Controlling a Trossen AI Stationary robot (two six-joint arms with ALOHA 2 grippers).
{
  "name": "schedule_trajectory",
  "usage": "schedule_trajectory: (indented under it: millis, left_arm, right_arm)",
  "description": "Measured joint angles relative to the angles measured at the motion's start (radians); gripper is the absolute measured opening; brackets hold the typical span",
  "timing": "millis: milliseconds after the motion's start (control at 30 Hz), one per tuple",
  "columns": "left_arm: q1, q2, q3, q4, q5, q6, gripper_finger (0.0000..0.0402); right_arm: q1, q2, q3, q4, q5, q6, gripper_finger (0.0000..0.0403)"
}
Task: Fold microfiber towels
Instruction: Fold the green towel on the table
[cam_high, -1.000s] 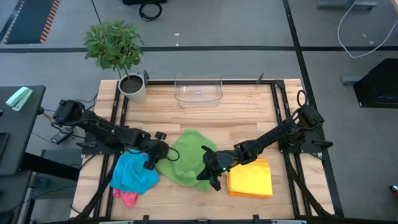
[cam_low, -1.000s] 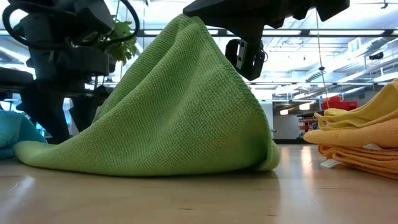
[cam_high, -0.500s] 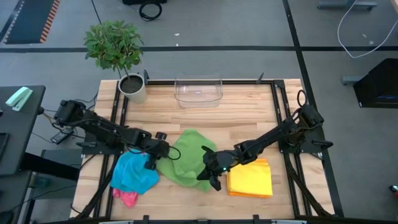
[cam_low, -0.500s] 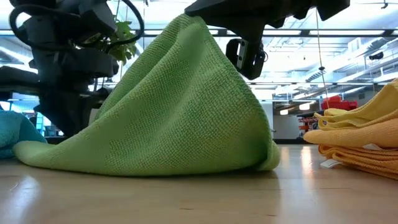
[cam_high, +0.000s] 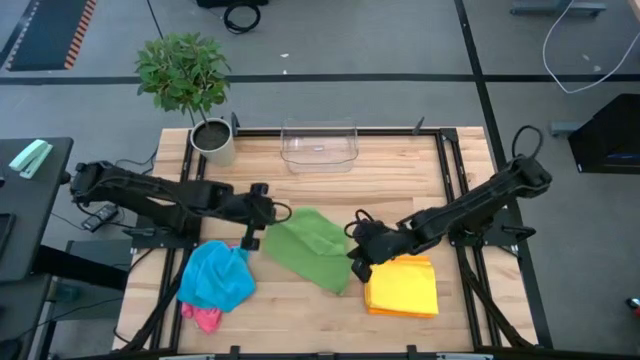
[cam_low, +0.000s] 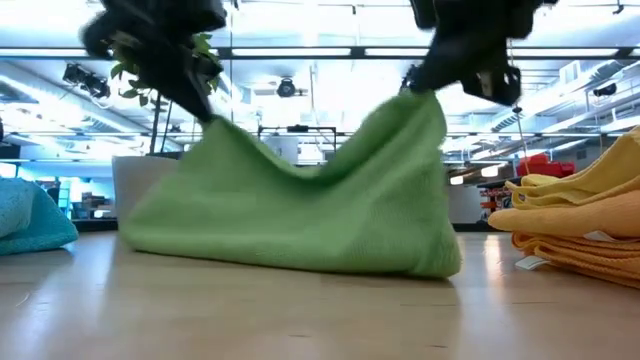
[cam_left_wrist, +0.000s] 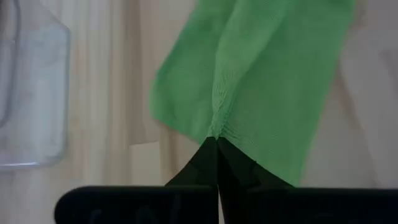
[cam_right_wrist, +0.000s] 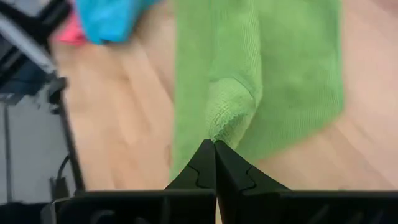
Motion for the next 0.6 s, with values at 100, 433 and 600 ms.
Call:
schedule_trajectory:
  millis: [100, 433, 600]
  left_arm:
    - [0.044, 0.059, -0.009, 0.050, 0.002, 0.040, 0.0003]
    - [0.157, 0.292, 0.024, 0.165, -0.021, 0.080, 0.0032]
    - [0.202, 0.296, 0.082, 0.177, -0.072, 0.072, 0.0074]
  right_arm:
    - [0.018, 0.044, 0.000, -0.025, 0.022, 0.099, 0.0000]
    - [0.081, 0.103, 0.001, -0.170, 0.103, 0.404, 0.0000]
    - [0.079, 0.093, 0.000, -0.185, 0.091, 0.423, 0.0008]
